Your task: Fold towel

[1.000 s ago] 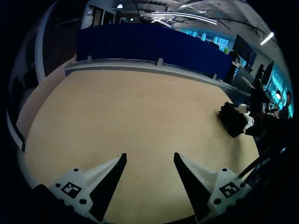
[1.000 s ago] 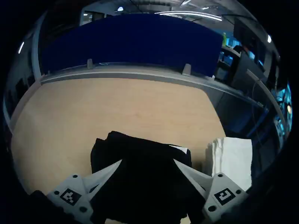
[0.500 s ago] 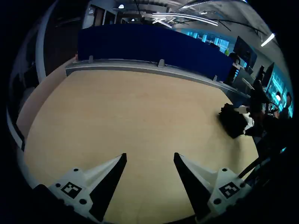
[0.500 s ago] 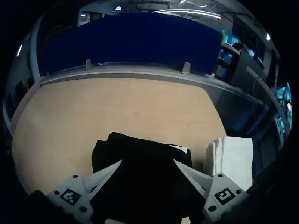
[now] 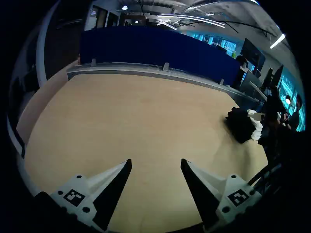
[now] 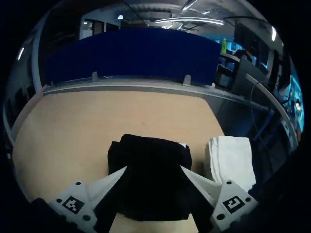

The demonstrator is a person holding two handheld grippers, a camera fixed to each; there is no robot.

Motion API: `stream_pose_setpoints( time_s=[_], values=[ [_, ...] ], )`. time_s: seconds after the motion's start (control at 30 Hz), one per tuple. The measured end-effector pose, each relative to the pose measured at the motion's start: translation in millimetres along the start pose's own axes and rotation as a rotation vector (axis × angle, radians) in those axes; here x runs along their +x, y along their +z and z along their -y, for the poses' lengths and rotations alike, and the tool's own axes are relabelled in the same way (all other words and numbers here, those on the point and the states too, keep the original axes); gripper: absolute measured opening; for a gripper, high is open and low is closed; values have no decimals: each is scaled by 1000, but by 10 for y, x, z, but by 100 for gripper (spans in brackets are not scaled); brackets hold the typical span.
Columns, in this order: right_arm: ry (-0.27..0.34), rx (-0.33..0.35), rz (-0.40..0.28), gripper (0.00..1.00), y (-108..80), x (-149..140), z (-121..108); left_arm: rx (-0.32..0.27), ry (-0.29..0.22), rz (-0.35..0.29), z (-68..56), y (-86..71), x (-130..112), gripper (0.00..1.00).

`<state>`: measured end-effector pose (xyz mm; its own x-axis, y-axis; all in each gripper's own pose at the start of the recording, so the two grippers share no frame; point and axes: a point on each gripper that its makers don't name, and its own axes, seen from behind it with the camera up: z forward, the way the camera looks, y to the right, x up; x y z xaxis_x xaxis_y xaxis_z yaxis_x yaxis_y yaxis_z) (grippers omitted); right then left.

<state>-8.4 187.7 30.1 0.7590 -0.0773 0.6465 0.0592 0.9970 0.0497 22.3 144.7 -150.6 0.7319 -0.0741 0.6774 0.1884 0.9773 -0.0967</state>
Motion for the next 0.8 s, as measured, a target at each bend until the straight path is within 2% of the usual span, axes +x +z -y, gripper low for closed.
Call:
stream_pose_setpoints(
  time_s=[0.17, 0.37, 0.8],
  values=[
    [13, 10, 32, 86, -45, -262, 60, -7, 2, 0, -12, 3, -3, 93],
    [9, 7, 86, 87, 49, -550, 51, -9, 17, 3, -17, 2, -3, 93],
    [-1, 7, 85, 87, 40, -522, 45, -8, 10, -7, -4, -10, 9, 94]
  ],
)
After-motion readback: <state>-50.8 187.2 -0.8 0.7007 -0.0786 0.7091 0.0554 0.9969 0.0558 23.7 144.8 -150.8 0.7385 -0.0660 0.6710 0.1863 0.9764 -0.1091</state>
